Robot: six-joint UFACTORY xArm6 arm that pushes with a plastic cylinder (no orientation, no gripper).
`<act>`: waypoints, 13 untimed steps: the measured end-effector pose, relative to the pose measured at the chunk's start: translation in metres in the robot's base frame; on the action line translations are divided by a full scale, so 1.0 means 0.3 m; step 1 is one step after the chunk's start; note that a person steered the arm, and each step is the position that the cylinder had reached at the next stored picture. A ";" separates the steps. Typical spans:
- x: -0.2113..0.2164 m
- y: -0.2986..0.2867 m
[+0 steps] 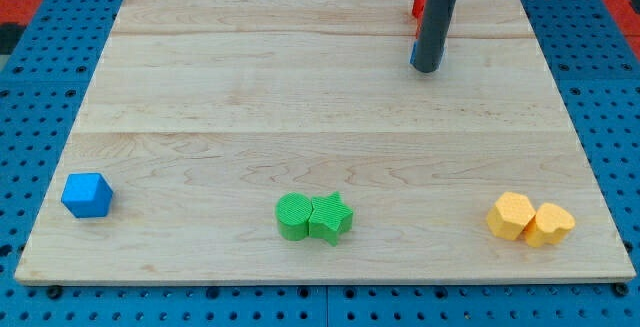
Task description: Move the blue triangle to the red circle
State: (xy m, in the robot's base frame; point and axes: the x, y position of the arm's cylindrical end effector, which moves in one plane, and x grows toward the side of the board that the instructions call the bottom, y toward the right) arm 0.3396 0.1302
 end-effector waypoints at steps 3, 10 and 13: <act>-0.031 -0.115; -0.088 -0.064; -0.112 -0.059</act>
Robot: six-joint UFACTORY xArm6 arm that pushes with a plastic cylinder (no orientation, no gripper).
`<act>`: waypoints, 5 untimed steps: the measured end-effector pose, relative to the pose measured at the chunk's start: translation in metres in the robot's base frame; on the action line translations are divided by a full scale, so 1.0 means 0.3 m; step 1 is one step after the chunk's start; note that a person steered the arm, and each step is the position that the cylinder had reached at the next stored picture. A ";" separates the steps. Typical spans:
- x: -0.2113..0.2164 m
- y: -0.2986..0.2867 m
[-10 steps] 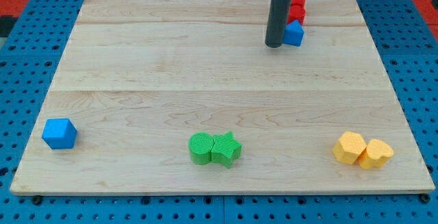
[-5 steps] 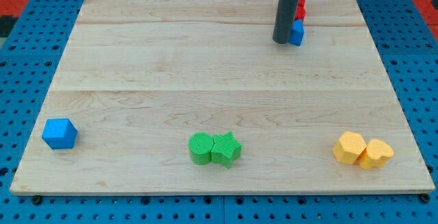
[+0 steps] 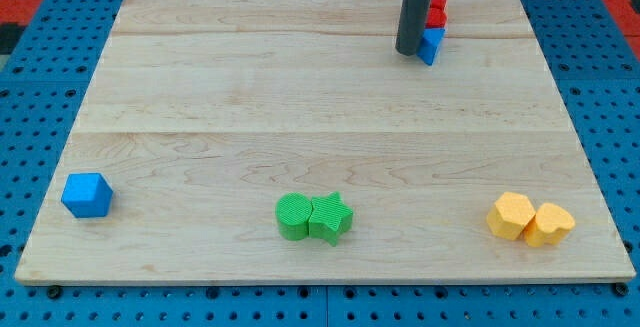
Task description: Move the blue triangle to the red circle
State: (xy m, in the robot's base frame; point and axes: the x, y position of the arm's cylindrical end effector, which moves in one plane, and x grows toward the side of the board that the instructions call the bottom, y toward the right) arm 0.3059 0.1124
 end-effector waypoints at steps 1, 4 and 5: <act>-0.005 0.002; -0.001 -0.014; 0.088 -0.172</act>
